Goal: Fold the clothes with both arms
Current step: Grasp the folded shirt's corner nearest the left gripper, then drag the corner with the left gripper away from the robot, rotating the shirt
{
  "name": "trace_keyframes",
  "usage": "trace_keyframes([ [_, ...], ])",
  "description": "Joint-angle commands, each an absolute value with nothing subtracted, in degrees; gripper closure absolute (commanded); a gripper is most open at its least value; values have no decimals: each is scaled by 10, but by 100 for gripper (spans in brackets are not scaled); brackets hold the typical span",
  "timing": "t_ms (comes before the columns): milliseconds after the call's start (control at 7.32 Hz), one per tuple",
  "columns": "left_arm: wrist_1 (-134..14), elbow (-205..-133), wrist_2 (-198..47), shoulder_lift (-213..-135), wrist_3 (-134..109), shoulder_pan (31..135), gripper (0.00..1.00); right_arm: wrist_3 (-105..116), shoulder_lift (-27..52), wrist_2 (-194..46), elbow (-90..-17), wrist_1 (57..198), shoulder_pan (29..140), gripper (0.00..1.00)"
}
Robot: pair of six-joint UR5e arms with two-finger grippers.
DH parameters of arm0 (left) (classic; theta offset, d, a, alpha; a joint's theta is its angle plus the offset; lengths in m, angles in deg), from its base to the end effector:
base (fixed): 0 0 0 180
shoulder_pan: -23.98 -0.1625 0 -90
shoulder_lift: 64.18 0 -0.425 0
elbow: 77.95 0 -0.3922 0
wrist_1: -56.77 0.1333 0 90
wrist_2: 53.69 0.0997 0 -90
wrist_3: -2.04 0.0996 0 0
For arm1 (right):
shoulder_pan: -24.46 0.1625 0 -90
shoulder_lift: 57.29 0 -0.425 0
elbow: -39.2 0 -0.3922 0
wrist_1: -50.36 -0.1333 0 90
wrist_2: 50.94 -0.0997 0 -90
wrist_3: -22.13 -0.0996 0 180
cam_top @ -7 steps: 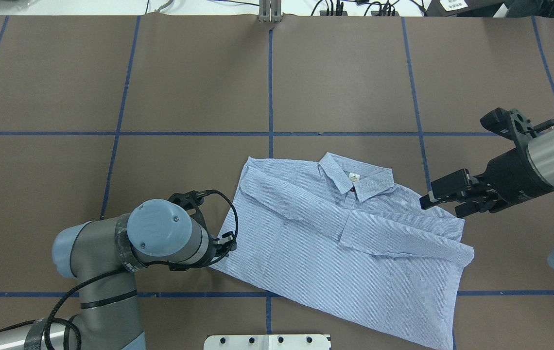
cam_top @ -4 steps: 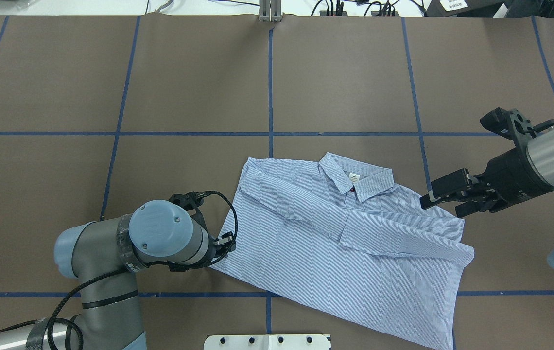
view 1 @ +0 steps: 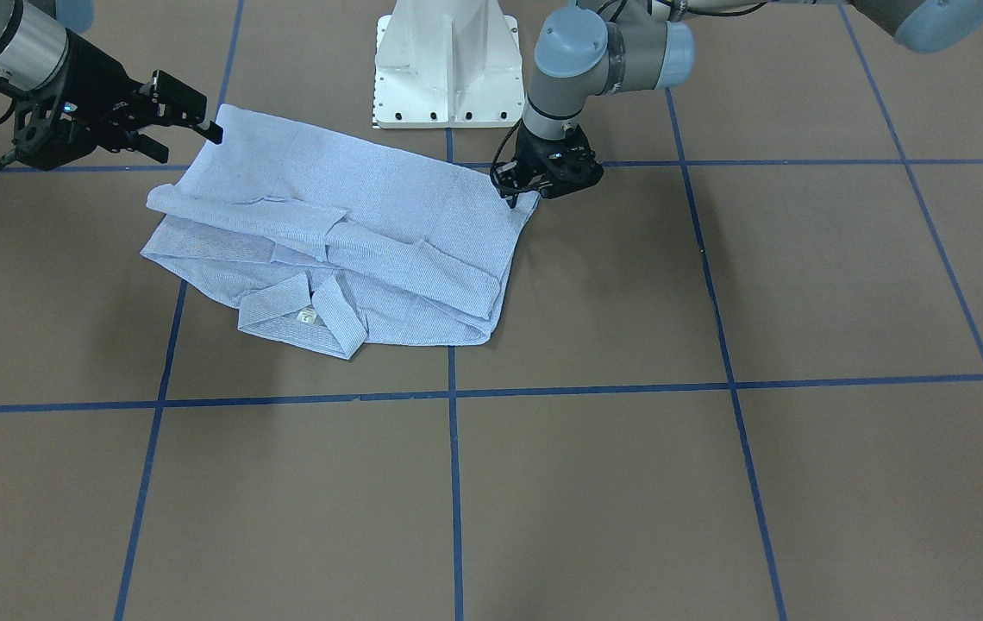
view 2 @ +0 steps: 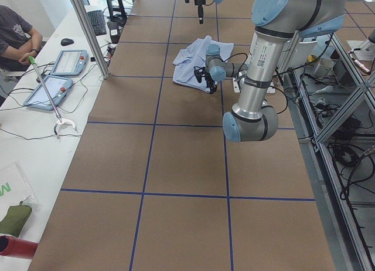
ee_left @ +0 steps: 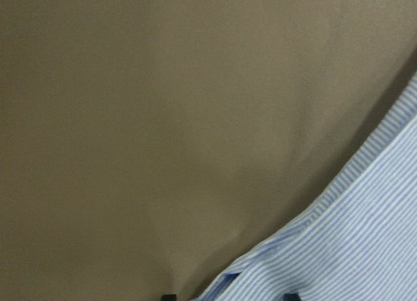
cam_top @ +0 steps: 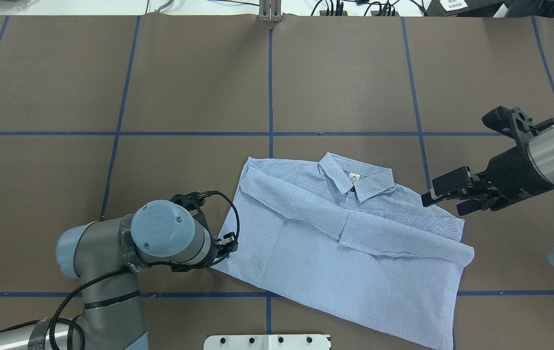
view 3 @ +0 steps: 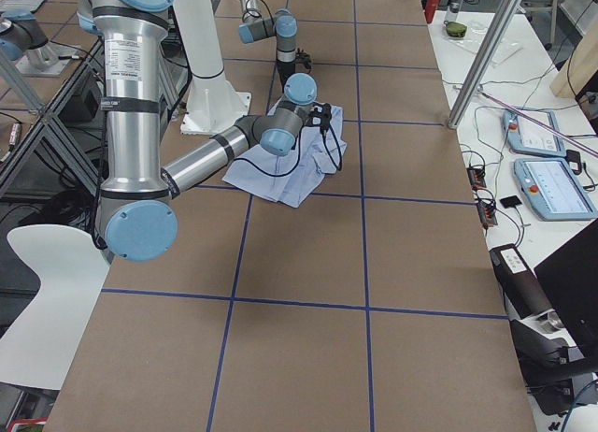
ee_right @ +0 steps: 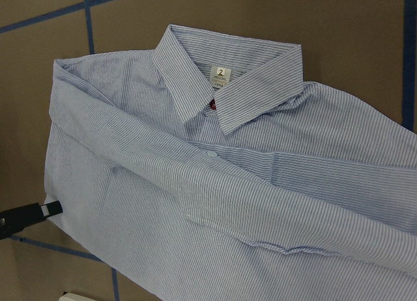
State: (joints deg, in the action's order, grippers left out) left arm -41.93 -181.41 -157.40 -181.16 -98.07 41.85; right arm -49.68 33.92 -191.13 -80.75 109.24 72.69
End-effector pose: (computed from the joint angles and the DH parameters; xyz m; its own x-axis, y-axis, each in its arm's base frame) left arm 0.5657 -0.2976 0.2747 0.5906 -0.3696 -0.7173 0.2348 0.9292 -0.2854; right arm -0.2508 -0.3661 0.3446 0.3287 0.0680 0.9420 0.0712 0.9928 -0.0965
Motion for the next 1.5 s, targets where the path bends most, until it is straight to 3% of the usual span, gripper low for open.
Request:
trace_keyframes([
  [0,-420,-1814,-1574,-1812,-981,417,56,-497,339,-1911,-805,1093,731,0],
  [273,-419,-1815,-1577,-1817,-981,417,94,-497,339,-1911,-803,1093,736,0],
  [410,-418,-1817,-1578,-1818,-982,417,100,-496,339,-1911,-802,1093,738,0],
  [819,-415,-1830,-1578,-1817,-981,429,100,-495,339,-1911,-798,1093,740,0],
  [1366,-418,-1804,-1575,-1840,-883,540,100,-492,338,-1912,-788,1093,745,0],
])
